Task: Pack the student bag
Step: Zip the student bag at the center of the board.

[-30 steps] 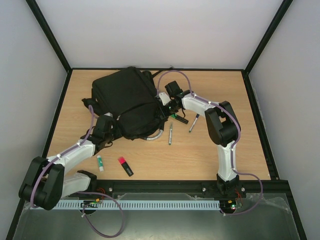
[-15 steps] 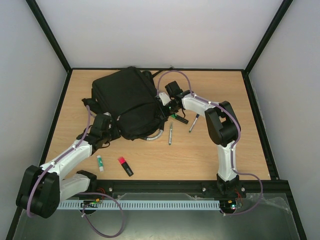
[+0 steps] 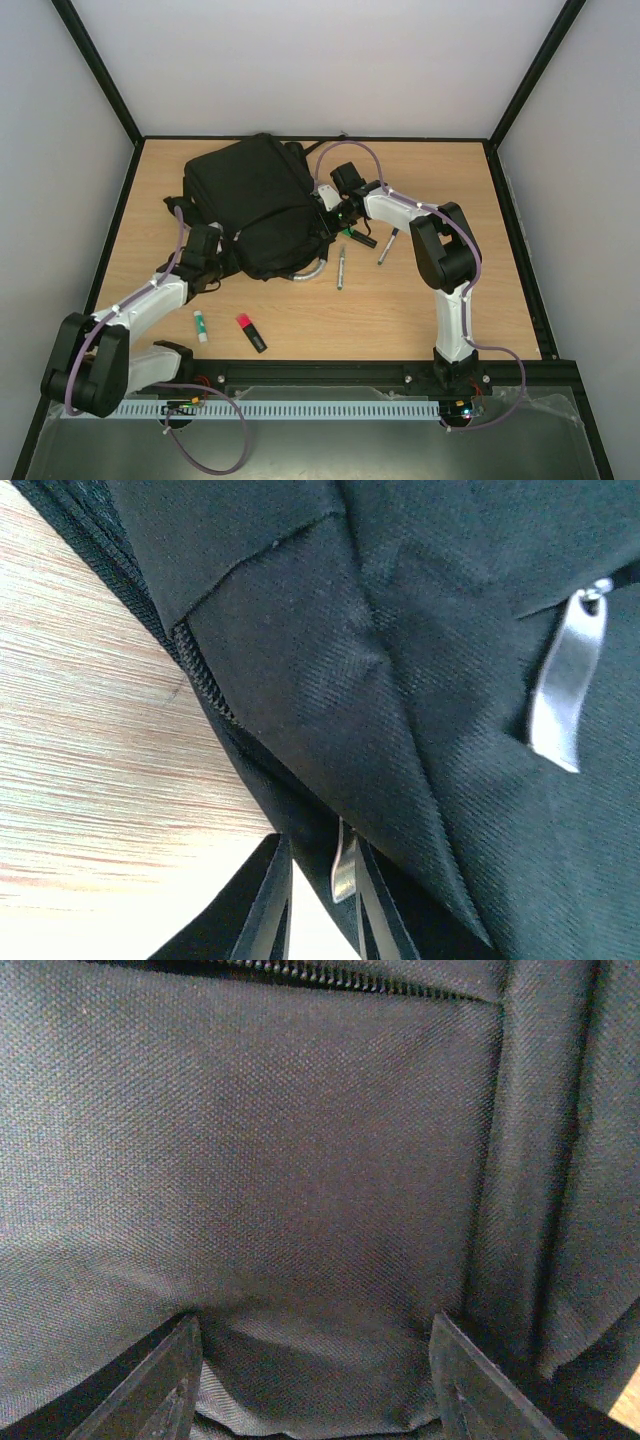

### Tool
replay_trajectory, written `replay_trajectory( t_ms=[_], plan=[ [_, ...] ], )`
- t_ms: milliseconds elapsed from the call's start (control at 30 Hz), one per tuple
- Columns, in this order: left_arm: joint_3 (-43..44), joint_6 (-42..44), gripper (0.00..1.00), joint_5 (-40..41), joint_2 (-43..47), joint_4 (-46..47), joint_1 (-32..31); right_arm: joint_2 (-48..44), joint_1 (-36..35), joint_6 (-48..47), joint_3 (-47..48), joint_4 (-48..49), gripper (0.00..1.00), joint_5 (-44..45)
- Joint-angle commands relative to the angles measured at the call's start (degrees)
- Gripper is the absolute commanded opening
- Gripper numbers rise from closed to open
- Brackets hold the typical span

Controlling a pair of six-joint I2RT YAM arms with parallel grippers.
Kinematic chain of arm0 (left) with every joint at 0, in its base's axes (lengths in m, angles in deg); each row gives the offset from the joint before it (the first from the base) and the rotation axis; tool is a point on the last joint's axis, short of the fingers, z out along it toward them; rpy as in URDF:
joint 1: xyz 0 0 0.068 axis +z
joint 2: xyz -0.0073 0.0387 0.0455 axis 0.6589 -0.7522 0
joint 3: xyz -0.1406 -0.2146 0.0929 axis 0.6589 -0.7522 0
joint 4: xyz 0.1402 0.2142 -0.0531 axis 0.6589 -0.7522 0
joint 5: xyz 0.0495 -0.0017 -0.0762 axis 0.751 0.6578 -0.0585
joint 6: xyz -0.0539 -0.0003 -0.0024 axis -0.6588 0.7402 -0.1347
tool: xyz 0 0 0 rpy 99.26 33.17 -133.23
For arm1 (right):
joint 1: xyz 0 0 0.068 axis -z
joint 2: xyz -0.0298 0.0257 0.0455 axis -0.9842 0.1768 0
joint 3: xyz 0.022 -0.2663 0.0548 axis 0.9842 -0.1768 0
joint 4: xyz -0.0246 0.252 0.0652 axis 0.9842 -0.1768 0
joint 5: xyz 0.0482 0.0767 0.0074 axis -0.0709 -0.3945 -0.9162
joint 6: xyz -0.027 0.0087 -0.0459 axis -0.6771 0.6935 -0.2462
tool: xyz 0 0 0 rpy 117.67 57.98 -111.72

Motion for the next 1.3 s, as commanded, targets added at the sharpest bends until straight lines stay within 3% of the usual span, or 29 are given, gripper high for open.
replay_trajectory(
  t_ms=[0, 333, 500, 767, 967, 1267],
  plan=[
    [0.40, 0.50, 0.19, -0.41, -1.90, 4.11, 0.57, 3.06, 0.29, 0.49, -2.80, -5.84, 0.62, 2.97],
    [1.08, 1.76, 0.12, -2.14, -2.58, 4.61, 0.61, 3.57, 0.30, 0.38, -2.82, -5.86, 0.62, 2.79],
    [2.89, 1.98, 0.23, -2.65, -4.28, 2.49, -0.23, 3.81, 0.27, 0.34, -2.81, -5.82, 0.62, 2.62],
    [4.43, 3.04, 0.24, -1.68, -8.06, 2.35, -1.02, 3.76, 0.19, 0.32, -2.84, -5.87, 0.62, 2.71],
    [7.84, 3.35, 0.27, 6.50, -11.65, -4.62, -2.68, 3.69, 0.16, 0.32, -2.88, -5.90, 0.62, 3.10],
    [8.47, 4.29, 0.26, 14.62, -5.99, -12.00, -2.61, 3.76, 0.15, 0.36, -2.88, -5.75, 0.62, 3.26]
  ],
)
